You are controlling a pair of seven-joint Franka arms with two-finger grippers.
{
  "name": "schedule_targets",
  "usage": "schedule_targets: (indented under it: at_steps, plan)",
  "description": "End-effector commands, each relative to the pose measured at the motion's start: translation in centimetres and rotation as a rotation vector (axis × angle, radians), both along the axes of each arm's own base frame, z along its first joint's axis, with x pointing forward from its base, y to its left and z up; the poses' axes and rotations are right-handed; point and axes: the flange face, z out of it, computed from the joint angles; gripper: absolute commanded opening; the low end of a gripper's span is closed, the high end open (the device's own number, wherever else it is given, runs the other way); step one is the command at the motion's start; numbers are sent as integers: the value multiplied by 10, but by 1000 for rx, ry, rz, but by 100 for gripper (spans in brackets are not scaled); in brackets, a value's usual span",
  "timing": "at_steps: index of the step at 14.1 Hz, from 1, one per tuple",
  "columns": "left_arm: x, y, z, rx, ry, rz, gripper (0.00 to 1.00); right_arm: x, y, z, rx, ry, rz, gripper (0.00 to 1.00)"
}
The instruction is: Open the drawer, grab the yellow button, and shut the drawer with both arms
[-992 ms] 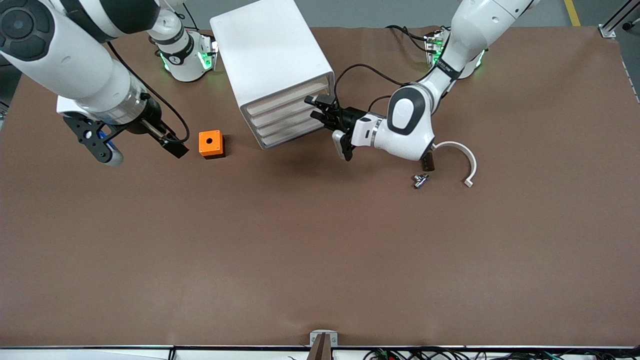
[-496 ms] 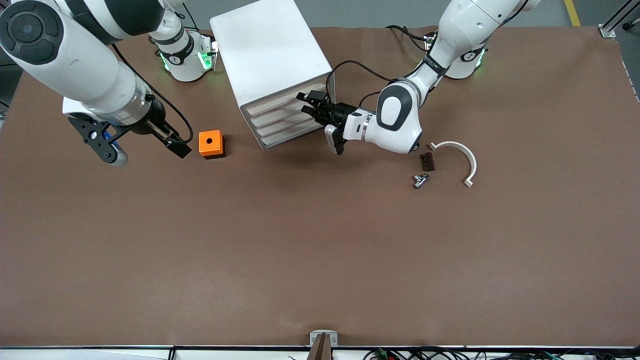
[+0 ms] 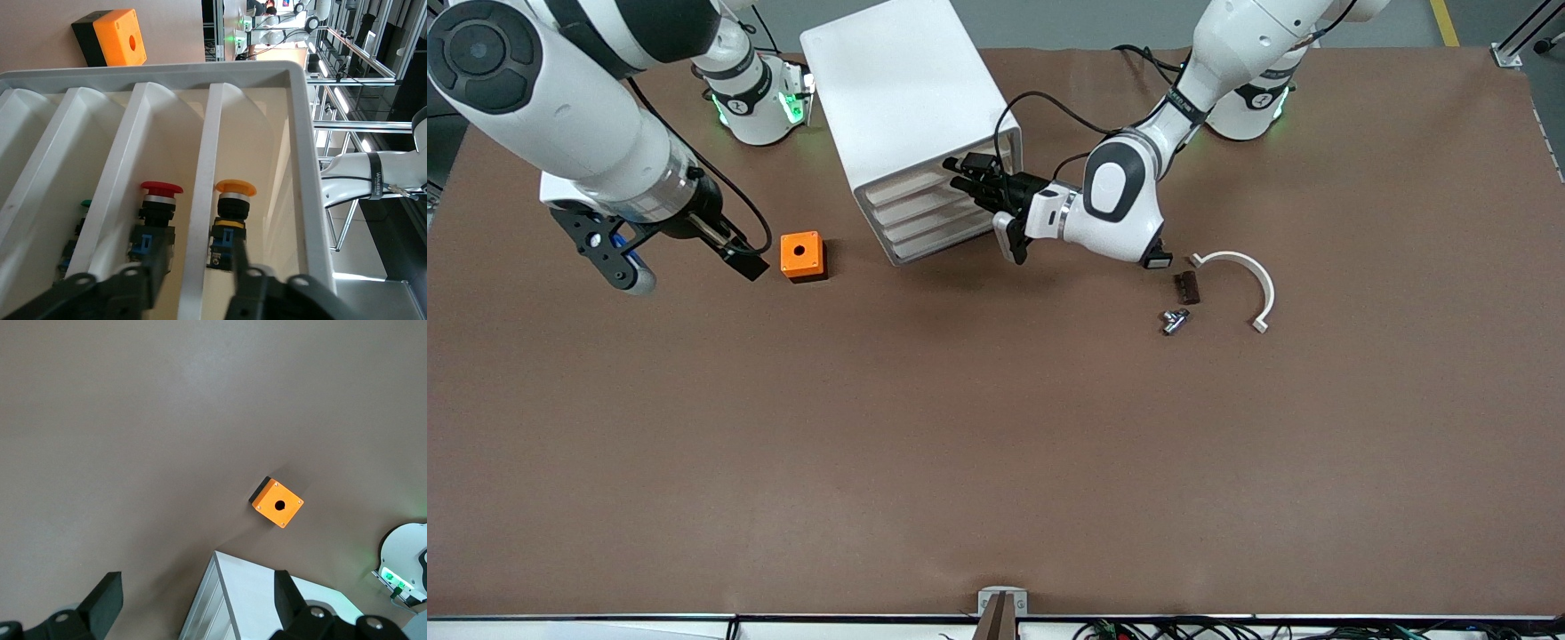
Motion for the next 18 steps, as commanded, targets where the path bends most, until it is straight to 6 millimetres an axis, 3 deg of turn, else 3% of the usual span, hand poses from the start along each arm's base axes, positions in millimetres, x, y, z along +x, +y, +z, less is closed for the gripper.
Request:
schedule_targets:
  at_steps: [1,6,9,16,18]
  plan:
    - [-6,-3,0,-12,-13,22,0,-1,3,2,-1,-2,-9,100]
    - [-5,-5,-2,-18,-1,32,0,-1,3,3,0,-5,-9,100]
    - [8,1,-3,-24,0,57,0,-2,4,3,-1,-5,-12,100]
    - [76,28,-13,-50,0,158,0,-12,38,0,-8,-9,-46,100]
    - [96,37,-16,-44,-12,176,0,-22,61,-2,-16,-9,-55,100]
